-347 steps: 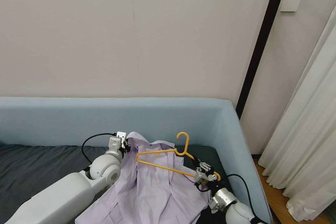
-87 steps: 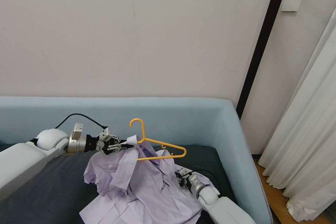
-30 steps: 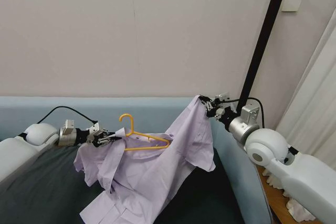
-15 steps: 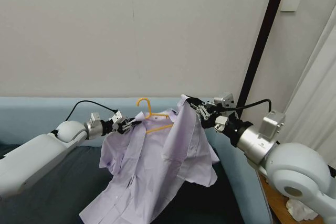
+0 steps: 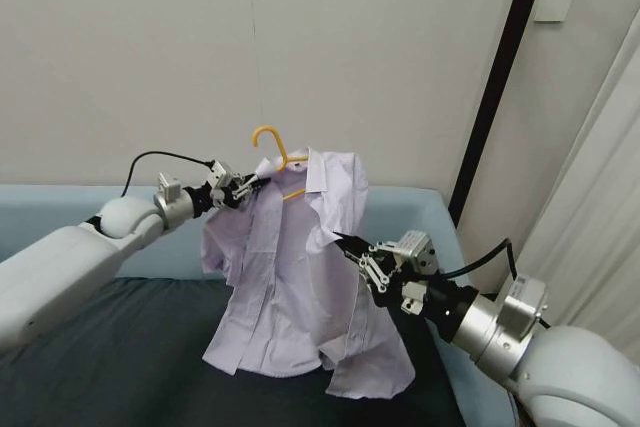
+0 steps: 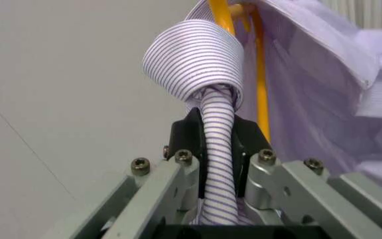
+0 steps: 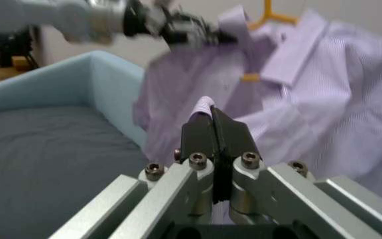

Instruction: Pick up the clothes from the sofa and hang them on the clothes hanger.

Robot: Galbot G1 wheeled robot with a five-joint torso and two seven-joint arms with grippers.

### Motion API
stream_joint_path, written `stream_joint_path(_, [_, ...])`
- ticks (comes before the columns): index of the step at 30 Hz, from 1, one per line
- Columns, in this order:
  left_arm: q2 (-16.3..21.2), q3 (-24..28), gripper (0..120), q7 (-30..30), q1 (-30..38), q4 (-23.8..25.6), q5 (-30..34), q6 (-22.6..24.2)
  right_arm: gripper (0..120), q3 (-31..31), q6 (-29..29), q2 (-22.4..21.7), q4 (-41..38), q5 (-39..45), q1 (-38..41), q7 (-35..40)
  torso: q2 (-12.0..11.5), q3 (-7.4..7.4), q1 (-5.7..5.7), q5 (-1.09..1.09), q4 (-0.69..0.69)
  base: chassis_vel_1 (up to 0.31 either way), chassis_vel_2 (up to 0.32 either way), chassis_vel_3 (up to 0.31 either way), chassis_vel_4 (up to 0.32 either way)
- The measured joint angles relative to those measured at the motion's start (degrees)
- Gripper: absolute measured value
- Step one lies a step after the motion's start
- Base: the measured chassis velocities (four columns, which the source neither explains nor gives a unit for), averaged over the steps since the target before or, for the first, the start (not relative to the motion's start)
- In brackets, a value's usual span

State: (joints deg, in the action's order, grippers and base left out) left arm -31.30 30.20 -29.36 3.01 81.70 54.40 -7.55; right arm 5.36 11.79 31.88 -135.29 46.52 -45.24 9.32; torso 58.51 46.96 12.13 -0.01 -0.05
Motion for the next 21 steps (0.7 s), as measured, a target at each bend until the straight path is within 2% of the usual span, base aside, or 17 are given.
stream_joint_path(7, [3.0,2.5,7,-1.4,4.7,2.8,0.9,0.1,0,-0.2,0.0,4.2,6.1,-5.4,-4.7,-0.5,0.0,0.00,0.00,0.00,0.00,0.000,0.000,0.000,0.000])
stream_joint_path(8, [3.3,4.0,7,-2.1,6.8,3.1,0.9,0.2,2,-0.7,0.0,4.9,7.9,-6.6,-5.8,-1.0,0.0,0.00,0.00,-0.02,0.00,0.000,0.000,0.000,0.000])
stream_joint_path(11, [2.8,10.4,7,-3.6,13.6,2.3,0.2,0.2,17,-2.4,-0.4,6.4,11.8,-10.2,-8.9,-1.7,0.0,0.00,0.00,0.01,-0.02,0.000,0.000,0.000,0.000])
stream_joint_path(15, [1.6,15.3,7,-4.6,18.5,1.3,-0.3,0.0,26,-4.0,0.0,6.9,12.9,-12.8,-10.8,-1.5,0.0,0.01,0.00,0.01,-0.02,0.000,0.000,0.000,0.000])
stream_joint_path(16, [0.6,18.3,7,-5.6,22.1,0.6,-0.3,-0.3,34,-5.7,1.2,6.5,12.9,-16.1,-12.3,-1.4,0.0,0.01,0.00,0.01,-0.03,0.000,0.000,0.000,0.000])
stream_joint_path(19, [-0.3,20.6,7,-7.2,25.1,0.0,-0.4,-0.8,42,-7.7,2.0,5.6,12.6,-19.2,-14.3,-1.2,0.0,0.01,0.00,0.02,-0.04,0.000,0.000,0.000,0.000])
stream_joint_path(21, [-1.3,22.3,7,-8.4,27.6,-0.8,-0.3,-1.1,54,-9.4,2.2,4.2,11.4,-21.9,-17.4,0.0,0.0,0.00,0.00,0.01,-0.04,0.000,0.000,0.000,0.000])
